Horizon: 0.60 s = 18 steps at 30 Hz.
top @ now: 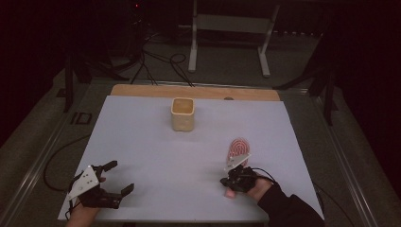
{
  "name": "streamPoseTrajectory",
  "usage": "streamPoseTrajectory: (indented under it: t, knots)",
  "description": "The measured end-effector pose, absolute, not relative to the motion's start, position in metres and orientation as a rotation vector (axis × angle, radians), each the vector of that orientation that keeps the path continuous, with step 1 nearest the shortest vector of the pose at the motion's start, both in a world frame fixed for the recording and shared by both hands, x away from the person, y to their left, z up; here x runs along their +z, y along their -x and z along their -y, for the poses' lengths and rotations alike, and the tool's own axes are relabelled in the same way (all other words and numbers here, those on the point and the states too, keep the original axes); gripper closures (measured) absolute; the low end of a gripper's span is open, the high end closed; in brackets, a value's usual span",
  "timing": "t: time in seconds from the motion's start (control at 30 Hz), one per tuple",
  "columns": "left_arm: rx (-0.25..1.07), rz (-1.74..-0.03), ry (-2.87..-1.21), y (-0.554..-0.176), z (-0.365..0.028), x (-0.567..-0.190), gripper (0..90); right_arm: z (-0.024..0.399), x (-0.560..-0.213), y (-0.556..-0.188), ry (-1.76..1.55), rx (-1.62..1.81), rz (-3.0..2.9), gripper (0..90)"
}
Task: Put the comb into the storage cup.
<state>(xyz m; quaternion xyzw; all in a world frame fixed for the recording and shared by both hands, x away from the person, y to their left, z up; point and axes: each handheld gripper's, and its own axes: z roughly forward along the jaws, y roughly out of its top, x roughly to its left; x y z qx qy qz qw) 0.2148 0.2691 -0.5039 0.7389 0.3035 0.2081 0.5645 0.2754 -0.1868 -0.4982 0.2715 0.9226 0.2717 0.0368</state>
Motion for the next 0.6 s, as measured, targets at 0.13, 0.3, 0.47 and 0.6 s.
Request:
streamPoseTrajectory:
  t: [0.13, 0.3, 0.47, 0.6]
  knots:
    - [0.492, -0.711, -1.737, -0.215, -0.269, -0.504, 0.0, 0.202, -0.497, -0.272, -0.872, 0.824, -2.817, 90.0]
    - [0.495, -0.710, -1.743, -0.215, -0.268, -0.504, 0.0, 0.225, -0.496, -0.269, -0.919, 0.799, -2.787, 90.0]
    - [0.491, -0.713, -1.744, -0.215, -0.268, -0.504, 0.0, 0.247, -0.495, -0.266, -0.962, 0.748, -2.762, 90.0]
    - [0.493, -0.715, -1.744, -0.215, -0.268, -0.504, 0.0, 0.261, -0.494, -0.266, -0.995, 0.736, -2.735, 90.0]
